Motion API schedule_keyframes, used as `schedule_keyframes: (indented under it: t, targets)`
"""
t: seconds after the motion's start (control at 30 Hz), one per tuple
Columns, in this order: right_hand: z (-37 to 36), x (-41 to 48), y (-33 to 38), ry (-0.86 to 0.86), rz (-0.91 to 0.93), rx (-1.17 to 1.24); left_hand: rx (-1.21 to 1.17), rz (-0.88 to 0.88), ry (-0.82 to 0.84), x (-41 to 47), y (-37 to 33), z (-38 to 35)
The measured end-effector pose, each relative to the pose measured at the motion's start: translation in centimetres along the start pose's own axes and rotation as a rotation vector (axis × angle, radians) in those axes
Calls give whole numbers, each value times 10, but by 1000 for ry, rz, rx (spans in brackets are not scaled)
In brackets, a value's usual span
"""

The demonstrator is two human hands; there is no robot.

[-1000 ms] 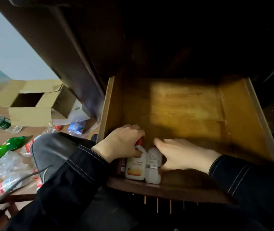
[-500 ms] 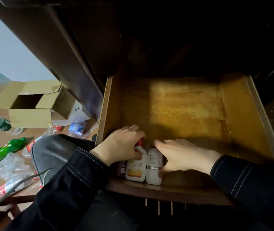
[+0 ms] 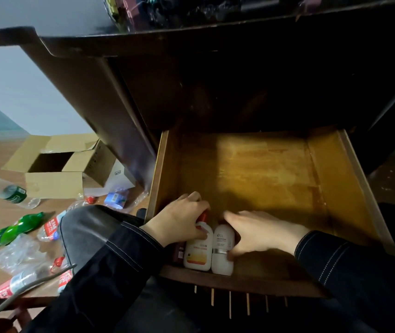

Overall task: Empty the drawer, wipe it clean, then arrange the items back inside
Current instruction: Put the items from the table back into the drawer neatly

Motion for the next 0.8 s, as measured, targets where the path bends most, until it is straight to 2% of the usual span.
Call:
schedule_keyframes:
  t: [0.17, 0.33, 0.57, 0.73, 0.8]
  targets:
    - [12, -10, -4, -27, -39, 17, 10, 9, -33, -2, -3, 8]
    - [60, -37, -11, -199, -104, -41, -32, -57, -158, -13, -23, 47]
    - [177, -111, 13, -732, -122, -87, -325, -356, -694, -63, -76, 151]
    - [281, -164, 26, -1259, -42, -95, -409, -513, -1066, -91, -96, 221]
    - [313, -167, 22, -1388, -83, -133, -430, -535, -1168, -89, -98, 245]
Point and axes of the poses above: each hand's wrist, its own x-axis towards the middle knuckle, its own z-axis out of the back of the hand, y = z × x, the point moved 4 cm from there along x, towards the middle knuckle, and after that the axes turned 13 degrees about -x, right-handed, at the moved point
